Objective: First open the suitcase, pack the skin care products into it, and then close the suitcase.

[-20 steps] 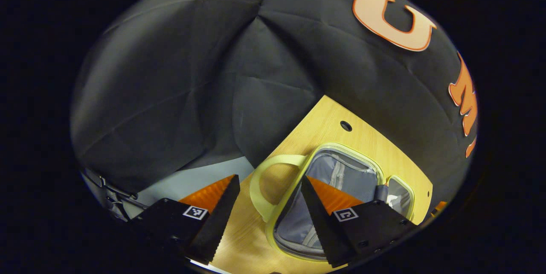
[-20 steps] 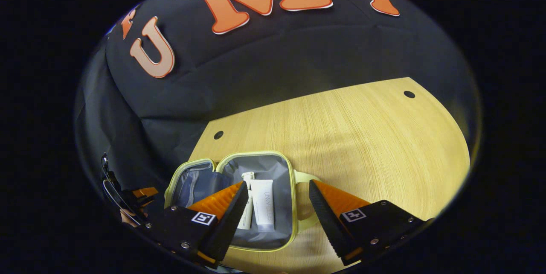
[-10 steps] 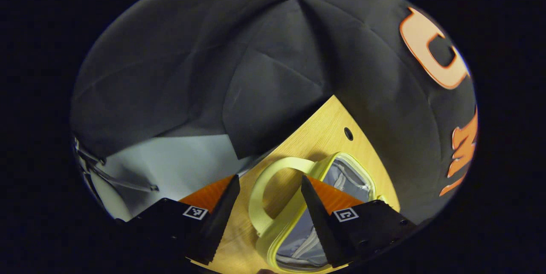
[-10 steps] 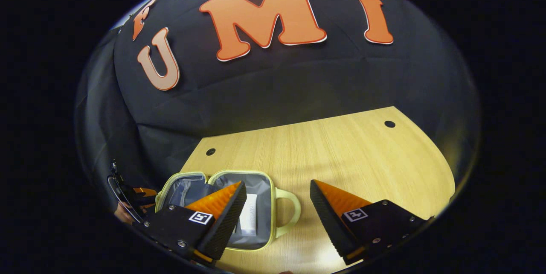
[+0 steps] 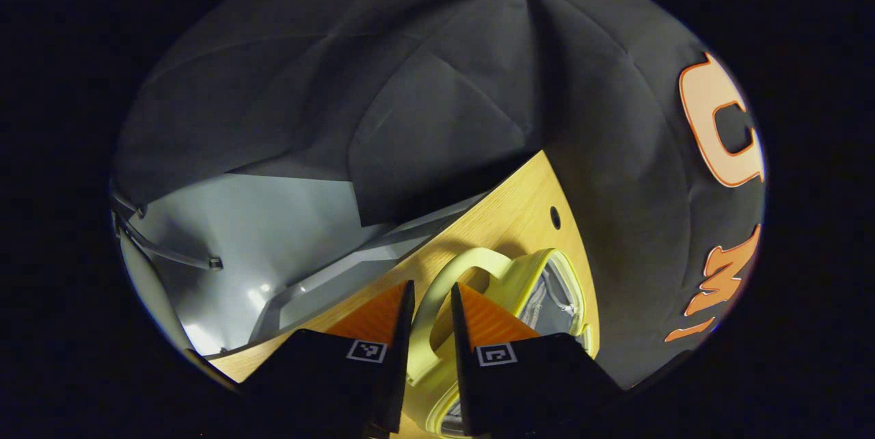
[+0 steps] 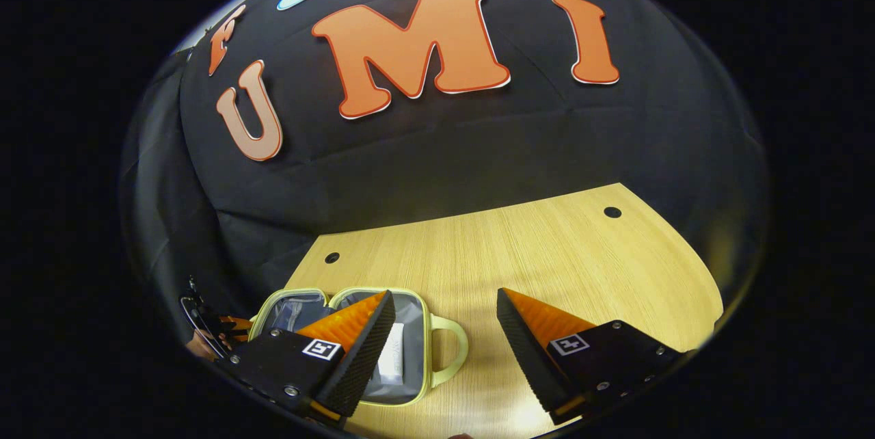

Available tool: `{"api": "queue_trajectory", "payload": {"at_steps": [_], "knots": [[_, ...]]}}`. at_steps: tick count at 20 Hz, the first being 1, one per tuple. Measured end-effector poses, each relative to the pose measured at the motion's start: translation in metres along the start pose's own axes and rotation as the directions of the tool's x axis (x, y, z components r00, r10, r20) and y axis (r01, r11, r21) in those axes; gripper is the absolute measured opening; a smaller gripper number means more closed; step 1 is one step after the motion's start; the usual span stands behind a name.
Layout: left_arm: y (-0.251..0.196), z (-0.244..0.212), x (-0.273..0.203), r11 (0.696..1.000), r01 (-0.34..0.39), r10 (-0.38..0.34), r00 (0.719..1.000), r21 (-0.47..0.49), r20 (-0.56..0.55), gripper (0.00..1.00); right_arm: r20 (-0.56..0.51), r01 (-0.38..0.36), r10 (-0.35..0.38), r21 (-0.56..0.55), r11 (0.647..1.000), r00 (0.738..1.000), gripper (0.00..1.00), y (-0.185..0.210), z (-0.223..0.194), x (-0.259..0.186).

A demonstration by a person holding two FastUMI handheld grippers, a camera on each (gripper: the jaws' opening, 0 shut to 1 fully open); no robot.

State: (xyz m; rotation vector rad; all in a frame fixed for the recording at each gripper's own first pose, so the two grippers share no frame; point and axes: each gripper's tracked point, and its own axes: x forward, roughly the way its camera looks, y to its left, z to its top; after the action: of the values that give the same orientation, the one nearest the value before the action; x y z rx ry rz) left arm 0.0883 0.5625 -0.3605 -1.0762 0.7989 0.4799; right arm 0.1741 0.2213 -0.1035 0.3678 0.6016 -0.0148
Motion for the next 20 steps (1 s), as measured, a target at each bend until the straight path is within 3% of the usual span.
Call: {"api": "queue_trajectory", "payload": {"at_steps": [1, 2, 3, 4, 10, 17, 20], "knots": [[-0.003, 0.009, -0.012, 1.000, 0.024, -0.024, 1.000, -0.006, 0.007, 0.33, -0.002, -0.006, 0.006, 0.000, 1.000, 1.000, 0.95, 0.000, 0.000, 0.001], [-0.008, 0.006, 0.001, 0.999, 0.037, -0.037, 0.999, 0.009, -0.005, 0.18, 0.002, -0.005, 0.005, -0.002, 1.000, 1.000, 0.95, 0.000, 0.001, -0.001], [-0.010, 0.006, -0.006, 0.999, 0.048, -0.048, 0.999, 0.009, 0.015, 0.18, 0.002, -0.011, 0.011, -0.006, 1.000, 1.000, 0.95, 0.000, 0.001, -0.001], [-0.016, 0.007, -0.015, 0.997, 0.066, -0.066, 0.998, 0.032, 0.009, 0.07, 0.004, -0.013, 0.013, -0.010, 1.000, 1.000, 0.95, -0.001, 0.001, -0.001], [-0.073, 0.021, -0.065, 0.972, 0.208, -0.217, 0.973, 0.111, 0.080, 0.07, 0.049, -0.039, 0.040, -0.017, 0.999, 0.998, 0.95, -0.008, 0.012, 0.001], [-0.143, 0.012, -0.123, 0.940, 0.254, -0.289, 0.947, 0.229, 0.137, 0.07, 0.115, -0.068, 0.074, -0.053, 0.996, 0.991, 0.95, -0.016, 0.028, -0.003], [-0.178, -0.008, -0.149, 0.905, 0.263, -0.325, 0.934, 0.334, 0.145, 0.07, 0.123, -0.084, 0.092, -0.067, 0.994, 0.988, 0.95, -0.023, 0.028, -0.007]]}}
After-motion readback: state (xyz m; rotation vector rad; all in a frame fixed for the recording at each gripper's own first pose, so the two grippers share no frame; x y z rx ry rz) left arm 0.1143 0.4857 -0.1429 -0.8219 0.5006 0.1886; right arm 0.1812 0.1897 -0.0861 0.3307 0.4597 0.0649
